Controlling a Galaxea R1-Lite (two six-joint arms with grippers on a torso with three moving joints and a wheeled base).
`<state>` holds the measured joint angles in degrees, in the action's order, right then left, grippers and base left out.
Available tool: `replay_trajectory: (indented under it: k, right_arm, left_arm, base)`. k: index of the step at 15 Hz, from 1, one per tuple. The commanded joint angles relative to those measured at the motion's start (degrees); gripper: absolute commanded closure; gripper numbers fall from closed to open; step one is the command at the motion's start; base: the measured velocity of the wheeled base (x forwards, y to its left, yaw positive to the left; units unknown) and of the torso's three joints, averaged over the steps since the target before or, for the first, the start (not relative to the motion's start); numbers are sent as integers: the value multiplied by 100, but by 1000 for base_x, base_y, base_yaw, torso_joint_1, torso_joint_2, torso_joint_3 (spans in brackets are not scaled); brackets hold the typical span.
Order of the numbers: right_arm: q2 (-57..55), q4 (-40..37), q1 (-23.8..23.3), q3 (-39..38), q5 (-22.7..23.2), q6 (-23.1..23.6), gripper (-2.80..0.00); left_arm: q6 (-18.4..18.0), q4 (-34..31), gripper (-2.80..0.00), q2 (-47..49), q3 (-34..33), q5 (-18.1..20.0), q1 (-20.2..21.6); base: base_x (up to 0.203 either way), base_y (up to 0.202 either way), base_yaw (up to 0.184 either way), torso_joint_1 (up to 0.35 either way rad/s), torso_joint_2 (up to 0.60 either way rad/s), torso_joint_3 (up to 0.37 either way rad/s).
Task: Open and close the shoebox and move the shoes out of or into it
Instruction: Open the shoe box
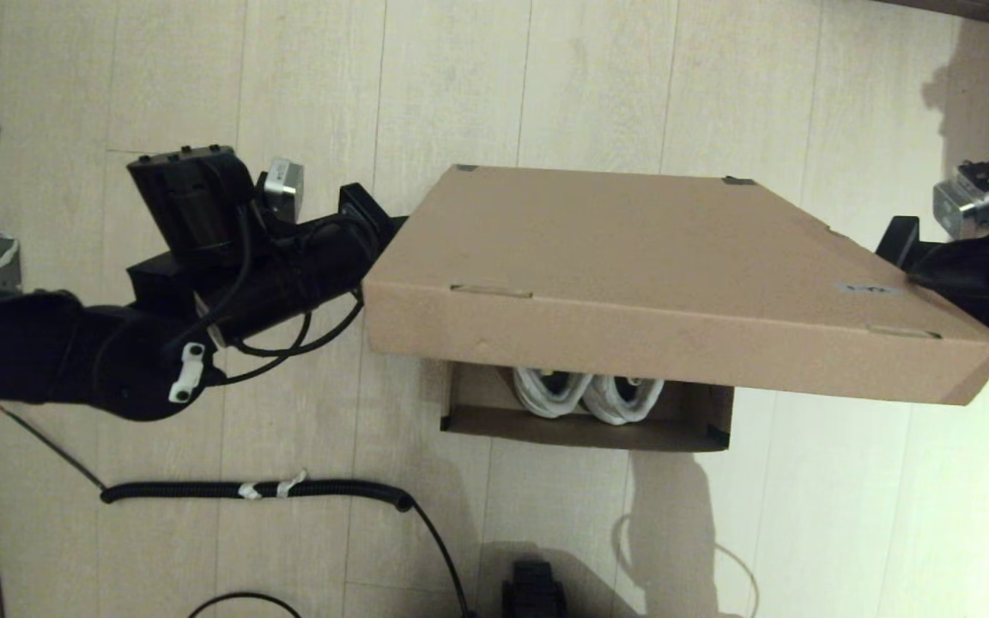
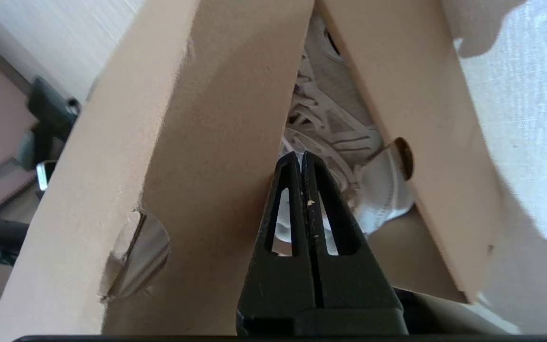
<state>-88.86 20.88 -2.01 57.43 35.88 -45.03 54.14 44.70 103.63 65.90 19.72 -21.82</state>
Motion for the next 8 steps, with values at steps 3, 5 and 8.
replay_trajectory:
  k: [3,5,8]
  right_arm:
    - [53,19,-1,118,31,-373,0]
    - [9,19,-1,225,68,-471,0]
    - [-157,61,-10,543,62,-865,0]
  left_arm:
    - [153,38,0,-122,273,-97,26]
    - [386,75,0,-44,472,-109,28]
    - [559,287,0,204,831,-87,60]
  base:
    - [0,0,0,0,0,0]
    - [0,0,0,0,0,0]
    - [0,0,0,0,0,0]
